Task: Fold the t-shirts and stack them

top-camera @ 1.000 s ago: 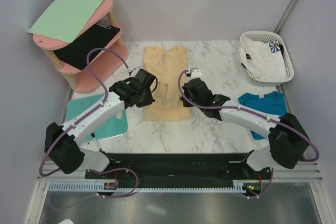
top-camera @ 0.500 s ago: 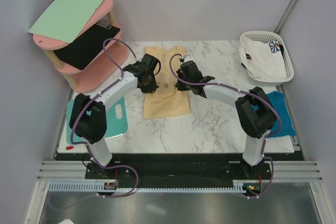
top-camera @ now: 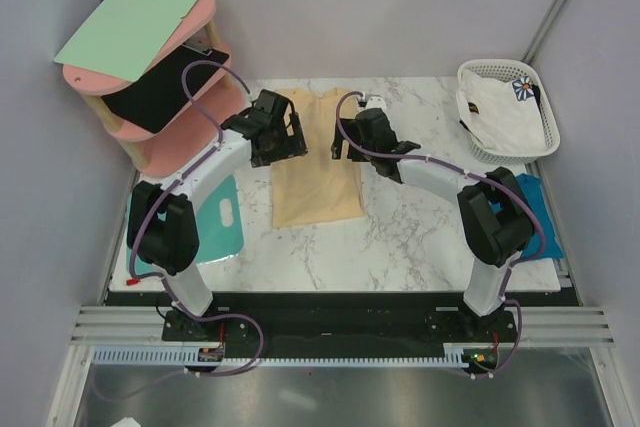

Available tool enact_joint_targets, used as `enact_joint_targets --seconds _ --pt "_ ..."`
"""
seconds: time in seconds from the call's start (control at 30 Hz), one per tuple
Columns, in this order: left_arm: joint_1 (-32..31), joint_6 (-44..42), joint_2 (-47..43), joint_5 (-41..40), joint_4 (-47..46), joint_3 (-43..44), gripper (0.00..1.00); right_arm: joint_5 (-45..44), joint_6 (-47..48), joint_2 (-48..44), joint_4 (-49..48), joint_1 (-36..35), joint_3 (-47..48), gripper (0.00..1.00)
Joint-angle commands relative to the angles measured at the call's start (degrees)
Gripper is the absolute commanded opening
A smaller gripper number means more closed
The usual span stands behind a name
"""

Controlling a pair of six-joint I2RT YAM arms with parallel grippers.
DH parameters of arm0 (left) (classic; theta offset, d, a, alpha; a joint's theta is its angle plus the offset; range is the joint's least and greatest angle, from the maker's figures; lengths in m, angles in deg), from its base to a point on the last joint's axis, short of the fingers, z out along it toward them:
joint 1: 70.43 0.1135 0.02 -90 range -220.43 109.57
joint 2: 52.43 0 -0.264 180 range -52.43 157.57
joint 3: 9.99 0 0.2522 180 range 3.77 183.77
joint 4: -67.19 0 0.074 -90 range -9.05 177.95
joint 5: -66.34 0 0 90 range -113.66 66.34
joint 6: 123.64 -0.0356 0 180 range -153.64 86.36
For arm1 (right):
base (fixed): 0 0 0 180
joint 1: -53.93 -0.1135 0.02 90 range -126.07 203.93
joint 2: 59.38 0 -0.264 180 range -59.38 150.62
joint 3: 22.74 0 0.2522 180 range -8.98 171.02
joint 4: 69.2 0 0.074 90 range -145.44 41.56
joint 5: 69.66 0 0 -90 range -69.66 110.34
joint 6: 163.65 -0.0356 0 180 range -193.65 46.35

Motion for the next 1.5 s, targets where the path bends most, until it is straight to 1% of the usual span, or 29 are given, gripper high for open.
enact_joint_targets --seconds 0.0,0.07,0.1,0.13,0.17,0.23,0.27,0.33,0.37,0.4,0.53,0.57,0.67,0.87,0.93,0.97,1.03,1.07,1.13,1.3,1.33,1.4,1.47 --pt "-0.3 -0.08 -4.04 0.89 -1.08 -7.48 1.0 3.58 0.67 -1.91 2.55 -0.2 -2.21 0.98" --pt "-0.3 2.38 -4.57 2.38 -2.56 -12.49 0.97 5.86 -0.48 -2.52 3.88 0.06 -4.06 0.98" --pt "-0.3 2.74 -5.01 3.25 -3.79 -14.42 0.96 6.57 -1.7 -3.57 4.06 0.15 -6.42 0.95" --pt "-0.3 3.96 -6.06 4.04 -4.68 -18.27 0.95 7.36 -2.32 -4.37 4.23 0.24 -7.74 0.92" --pt "-0.3 4.49 -6.5 4.23 -6.51 -20.22 0.93 8.84 -2.68 -5.16 4.06 0.32 -9.15 0.85" --pt "-0.3 5.46 -7.65 4.05 -7.4 -24.69 0.93 9.47 -4.08 -7.53 4.06 0.41 -12.67 0.75" --pt "-0.3 5.73 -7.83 4.14 -7.84 -25.85 0.93 11.3 -4.43 -8.23 3.88 0.41 -14.68 0.7" --pt "-0.3 6.34 -8.18 4.66 -9.16 -28.58 0.93 11.76 -5.4 -10.34 3.71 0.41 -16.19 0.66" --pt "-0.3 6.26 -8.35 4.84 -9.69 -29.28 0.93 12.11 -5.75 -11.05 2.75 0.41 -17.67 0.62" --pt "-0.3 6.34 -8.27 4.76 -10.22 -29.99 0.93 12.89 -6.1 -11.92 2.22 0.41 -18.39 0.62" --pt "-0.3 6.35 -7.65 4.76 -10.48 -29.99 0.93 15.27 -7.86 -12.81 -0.95 0.41 -21.03 0.53" --pt "-0.38 6.17 -7.48 4.84 -10.4 -29.91 0.93 15.8 -8.39 -12.81 -2.95 0.5 -21.38 0.48" --pt "-0.3 6.08 -7.13 4.75 -10.48 -29.82 0.93 18.96 -9.53 -12.29 -6.47 0.33 -23.13 0.42" --pt "-0.3 6.17 -6.6 4.76 -10.66 -29.82 0.92 20.98 -10.76 -7.98 -7.1 0.32 -22.7 0.39" --pt "-0.3 5.82 -6.68 4.49 -10.57 -29.82 0.92 21.34 -11.03 -8.15 -8.15 0.32 -23.05 0.32" --pt "-0.3 5.73 -6.77 4.4 -10.49 -29.82 0.92 21.43 -11.12 -9.02 -8.33 0.32 -23.4 0.22" --pt "-0.3 5.56 -6.69 4.23 -10.48 -29.73 0.93 21.43 -10.77 -10.26 -8.42 0.32 -23.84 0.13" --pt "-0.3 5.55 -6.68 4.14 -10.48 -29.73 0.92 20.99 -10.68 -11.65 -7.81 0.32 -23.84 0.06" --pt "-0.3 5.64 -6.33 4.05 -10.48 -29.56 0.92 20.46 -10.15 -13.5 -5.71 0.32 -23.93 0.01" --pt "-0.3 5.82 -5.89 3.7 -10.22 -29.47 0.92 16.52 -9.89 -20.71 -0.87 0.32 -25.6 0.0" --pt "-0.3 5.82 -5.72 3.7 -10.31 -29.47 0.92 15.98 -9.8 -21.42 1.4 0.32 -25.95 0.0" --pt "-0.3 5.82 -5.72 3.88 -10.4 -29.29 0.92 15.19 -9.8 -22.13 1.86 0.32 -27.35 0.0" --pt "-0.3 5.82 -5.72 3.88 -10.4 -28.94 0.93 15.27 -9.89 -20.82 2.12 0.32 -28.49 0.02"
